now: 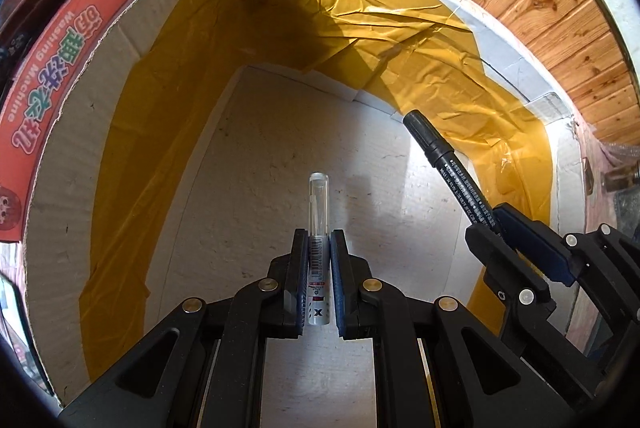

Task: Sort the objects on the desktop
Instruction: 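Open the left tool to drop the tube while the right tool releases the marker into the box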

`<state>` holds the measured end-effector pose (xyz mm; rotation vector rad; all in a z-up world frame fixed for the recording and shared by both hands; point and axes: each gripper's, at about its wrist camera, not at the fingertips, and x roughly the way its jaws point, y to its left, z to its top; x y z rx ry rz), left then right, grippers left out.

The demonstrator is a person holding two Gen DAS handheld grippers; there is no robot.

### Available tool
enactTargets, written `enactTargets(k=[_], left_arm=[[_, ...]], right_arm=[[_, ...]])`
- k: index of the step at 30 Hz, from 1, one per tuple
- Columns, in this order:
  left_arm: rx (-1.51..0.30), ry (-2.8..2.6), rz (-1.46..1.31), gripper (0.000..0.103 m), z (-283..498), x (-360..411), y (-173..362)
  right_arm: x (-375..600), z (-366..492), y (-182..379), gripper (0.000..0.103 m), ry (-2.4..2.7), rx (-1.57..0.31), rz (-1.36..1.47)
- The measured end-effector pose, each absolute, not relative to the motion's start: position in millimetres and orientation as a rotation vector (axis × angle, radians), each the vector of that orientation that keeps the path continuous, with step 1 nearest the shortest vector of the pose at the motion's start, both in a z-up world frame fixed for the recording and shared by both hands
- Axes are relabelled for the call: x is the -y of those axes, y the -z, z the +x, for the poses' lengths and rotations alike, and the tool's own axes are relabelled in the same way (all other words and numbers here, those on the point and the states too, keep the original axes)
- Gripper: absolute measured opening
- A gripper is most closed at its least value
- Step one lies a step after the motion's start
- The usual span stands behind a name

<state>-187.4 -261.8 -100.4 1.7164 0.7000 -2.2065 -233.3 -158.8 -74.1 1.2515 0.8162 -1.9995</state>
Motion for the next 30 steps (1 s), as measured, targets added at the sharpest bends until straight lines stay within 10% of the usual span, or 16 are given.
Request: enactTargets(k=[10,15,30], left_arm=[[-0.680,2.179,1.762,0.012,-203,268,114],[-0.732,2.169,1.765,0.031,-194,276,111],[-0.605,2.223,1.748,0.033,-120,249,49]], right_arm=[[175,-233,93,0.015,1.888,-1.018,1.221],[162,-238,82,0.027,1.898,-0.882,1.252],[110,-187,34,0.052,1.900,-0.648,1.238]])
